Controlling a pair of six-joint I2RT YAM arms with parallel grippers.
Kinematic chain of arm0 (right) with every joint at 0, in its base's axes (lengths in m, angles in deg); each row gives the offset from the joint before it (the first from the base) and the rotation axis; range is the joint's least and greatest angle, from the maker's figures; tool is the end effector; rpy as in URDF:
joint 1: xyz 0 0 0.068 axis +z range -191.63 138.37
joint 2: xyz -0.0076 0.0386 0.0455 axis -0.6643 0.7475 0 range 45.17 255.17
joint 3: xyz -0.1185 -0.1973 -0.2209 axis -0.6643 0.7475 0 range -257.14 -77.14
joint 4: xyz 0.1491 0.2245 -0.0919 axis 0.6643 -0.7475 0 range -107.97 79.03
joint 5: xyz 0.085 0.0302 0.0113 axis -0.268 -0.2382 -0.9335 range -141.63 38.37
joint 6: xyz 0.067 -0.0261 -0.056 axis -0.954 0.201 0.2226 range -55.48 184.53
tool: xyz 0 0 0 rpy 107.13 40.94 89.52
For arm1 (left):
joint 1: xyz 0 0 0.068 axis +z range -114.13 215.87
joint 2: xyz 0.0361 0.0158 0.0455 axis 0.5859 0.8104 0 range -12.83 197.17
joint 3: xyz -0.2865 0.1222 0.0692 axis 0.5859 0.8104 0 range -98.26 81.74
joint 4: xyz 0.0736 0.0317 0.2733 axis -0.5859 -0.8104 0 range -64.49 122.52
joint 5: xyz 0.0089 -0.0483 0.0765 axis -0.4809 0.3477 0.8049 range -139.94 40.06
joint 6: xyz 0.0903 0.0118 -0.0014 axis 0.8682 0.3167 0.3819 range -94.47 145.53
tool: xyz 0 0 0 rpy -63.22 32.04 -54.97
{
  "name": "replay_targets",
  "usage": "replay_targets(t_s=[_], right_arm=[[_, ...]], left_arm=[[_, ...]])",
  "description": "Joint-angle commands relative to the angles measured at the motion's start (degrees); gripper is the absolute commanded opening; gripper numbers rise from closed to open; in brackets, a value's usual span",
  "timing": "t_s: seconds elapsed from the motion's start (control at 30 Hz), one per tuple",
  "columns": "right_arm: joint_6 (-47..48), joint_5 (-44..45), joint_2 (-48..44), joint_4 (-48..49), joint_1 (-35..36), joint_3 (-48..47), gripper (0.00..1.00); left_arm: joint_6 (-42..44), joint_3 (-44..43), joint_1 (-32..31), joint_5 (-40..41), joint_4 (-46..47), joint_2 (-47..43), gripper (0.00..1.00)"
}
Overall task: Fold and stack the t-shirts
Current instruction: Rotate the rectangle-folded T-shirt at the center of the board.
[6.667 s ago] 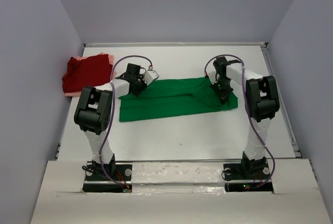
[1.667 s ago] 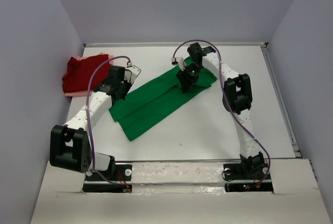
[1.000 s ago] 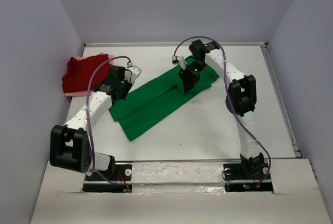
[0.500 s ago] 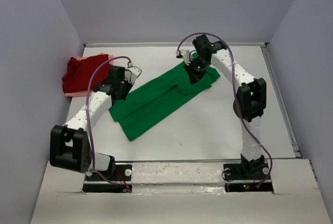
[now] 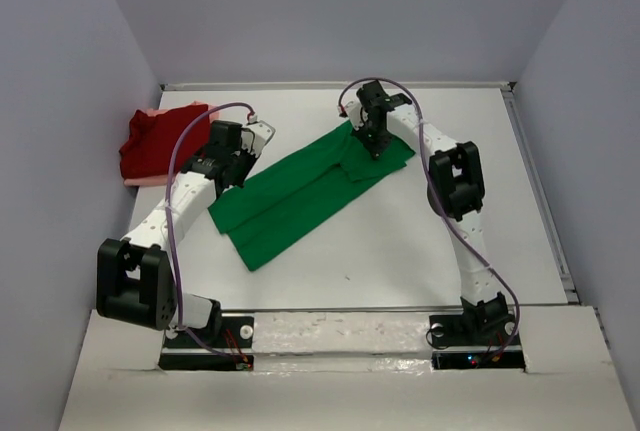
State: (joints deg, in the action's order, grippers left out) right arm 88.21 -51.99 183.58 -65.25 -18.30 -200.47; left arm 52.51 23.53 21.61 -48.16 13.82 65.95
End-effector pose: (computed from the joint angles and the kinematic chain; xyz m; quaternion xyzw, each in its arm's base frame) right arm 0.5359 0.2316 0.1624 -0.3929 0.9020 0.0026 0.1791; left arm 0.3433 -0.0846 0.2821 0.3119 0.8479 0.0614 0.4242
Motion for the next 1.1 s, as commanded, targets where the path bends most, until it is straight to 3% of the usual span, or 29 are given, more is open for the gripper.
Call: replay_targets(t_s=[0.0, 0.57, 0.77, 1.07], right_arm=[[-1.0, 3.3, 1.9, 2.0, -0.1, -2.5, 0.0], [-0.9, 9.0, 15.7, 3.4, -4.6, -18.8, 0.0], [1.5, 5.7, 15.7, 14.6, -5.2, -18.3, 0.0], [7.5, 0.9, 21.1, 23.2, -5.2, -27.7, 0.0]], left_arm=[[0.9, -2.3, -0.2, 0.4, 0.6, -0.7, 0.0], [2.2, -1.6, -0.2, 0.9, 1.6, -0.6, 0.0], [1.8, -1.8, -0.2, 0.9, 1.8, 1.4, 0.0], [0.9, -1.3, -0.2, 2.0, 1.5, 2.2, 0.0]])
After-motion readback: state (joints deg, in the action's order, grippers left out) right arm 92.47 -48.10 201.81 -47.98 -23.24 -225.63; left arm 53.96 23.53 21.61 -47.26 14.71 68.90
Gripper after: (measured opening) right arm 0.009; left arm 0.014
